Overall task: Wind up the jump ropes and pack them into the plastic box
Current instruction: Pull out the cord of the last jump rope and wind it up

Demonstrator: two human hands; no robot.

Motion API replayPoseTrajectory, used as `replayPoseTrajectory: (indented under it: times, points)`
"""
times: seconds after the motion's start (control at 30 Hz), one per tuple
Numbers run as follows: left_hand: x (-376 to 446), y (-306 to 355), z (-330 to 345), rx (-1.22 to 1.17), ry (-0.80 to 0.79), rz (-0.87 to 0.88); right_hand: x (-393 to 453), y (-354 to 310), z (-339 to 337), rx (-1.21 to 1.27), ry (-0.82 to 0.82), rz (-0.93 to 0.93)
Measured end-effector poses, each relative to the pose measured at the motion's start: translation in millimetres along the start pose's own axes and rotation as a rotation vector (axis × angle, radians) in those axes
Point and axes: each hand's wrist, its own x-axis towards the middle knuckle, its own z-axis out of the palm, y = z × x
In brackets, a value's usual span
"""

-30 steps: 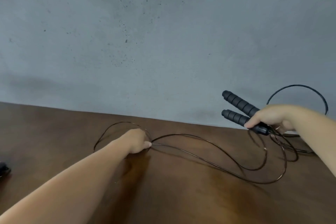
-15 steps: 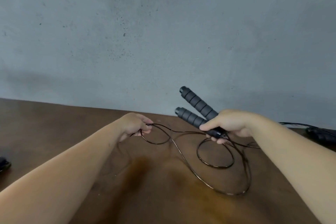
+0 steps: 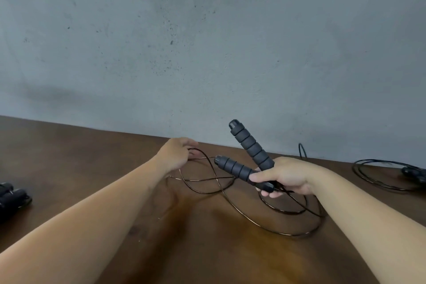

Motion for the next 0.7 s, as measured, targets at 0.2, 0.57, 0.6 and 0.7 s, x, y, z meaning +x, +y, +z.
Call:
replayPoseTrajectory:
  times: [0.2, 0.57, 0.6, 0.7]
  points:
    - [7, 25, -6, -0.412, 0.223, 0.019, -2, 12, -15, -0.068, 0.102, 0.123]
    - [10, 33, -30, 0.573, 0.201, 0.137, -17, 57, -57, 0.312, 0.495, 0.218]
    - [11, 33, -30, 0.537, 0.213, 0.136, -17, 62, -61, 0.308, 0.537, 0.223]
    - [12, 34, -32, 0.140, 0.275, 0.091, -18, 77, -67, 0.249, 0.630, 0.264]
